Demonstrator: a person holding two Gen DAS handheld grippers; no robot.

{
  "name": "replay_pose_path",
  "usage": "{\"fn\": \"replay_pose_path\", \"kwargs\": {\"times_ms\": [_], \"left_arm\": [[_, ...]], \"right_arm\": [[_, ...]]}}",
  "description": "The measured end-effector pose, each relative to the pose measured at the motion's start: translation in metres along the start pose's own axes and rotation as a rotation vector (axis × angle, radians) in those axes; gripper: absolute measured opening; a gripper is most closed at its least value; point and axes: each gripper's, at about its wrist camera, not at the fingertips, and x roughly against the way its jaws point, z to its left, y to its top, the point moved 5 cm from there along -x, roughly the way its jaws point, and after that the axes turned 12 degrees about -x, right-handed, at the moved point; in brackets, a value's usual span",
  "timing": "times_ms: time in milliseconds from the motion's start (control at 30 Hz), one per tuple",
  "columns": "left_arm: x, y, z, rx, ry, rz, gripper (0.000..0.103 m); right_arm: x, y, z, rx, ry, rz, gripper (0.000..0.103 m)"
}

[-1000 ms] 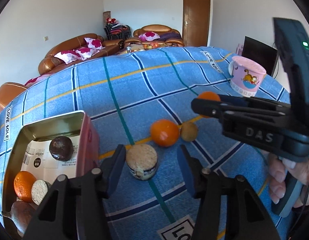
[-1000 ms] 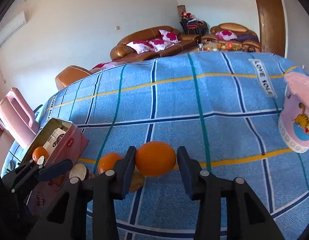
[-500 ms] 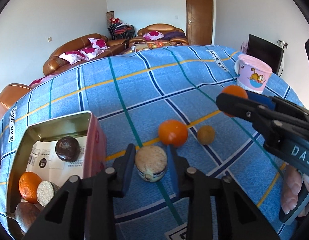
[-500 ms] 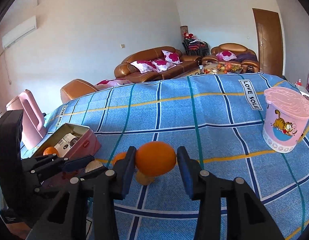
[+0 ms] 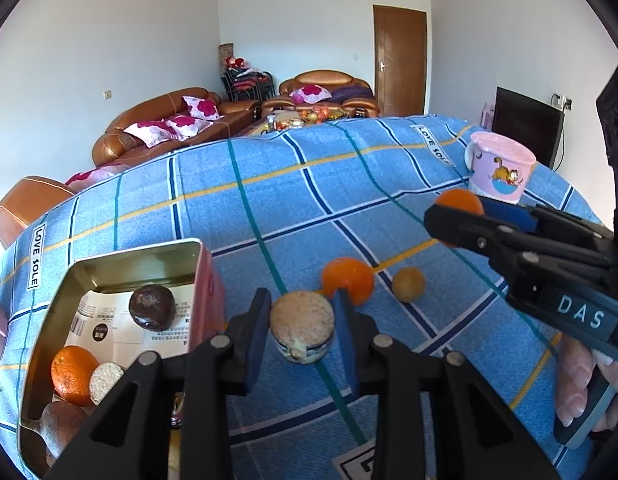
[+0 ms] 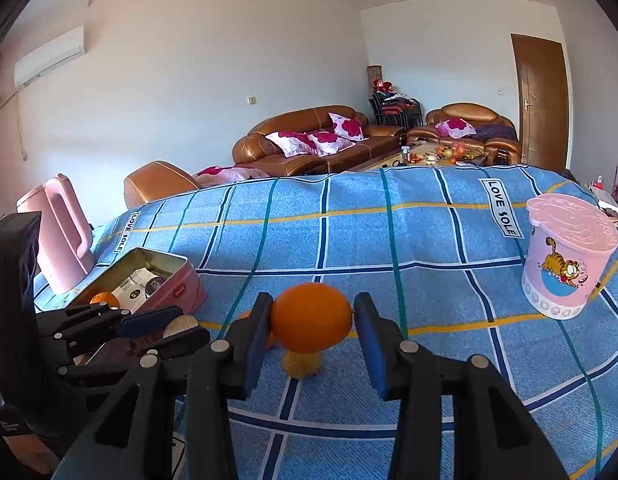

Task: Organize fruits
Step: 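Lift the biscuit and orange and hold them above the table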

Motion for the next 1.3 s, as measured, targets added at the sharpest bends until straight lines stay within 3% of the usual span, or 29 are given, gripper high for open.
{"fn": "replay_pose_path", "kwargs": {"times_ms": [400,1300], "left_arm": [[0.016,0.004,0.004,0.0,0.052,-0.071,0.033],[0.037,0.004,0.009,0.028,0.084,-0.179,0.033]], "right_arm": [[0.008,-0.002,0.01,0.054,0.017,-0.039,0.044],[0.018,0.0,0.016,0.081,0.018,-0.103,0.044]]}}
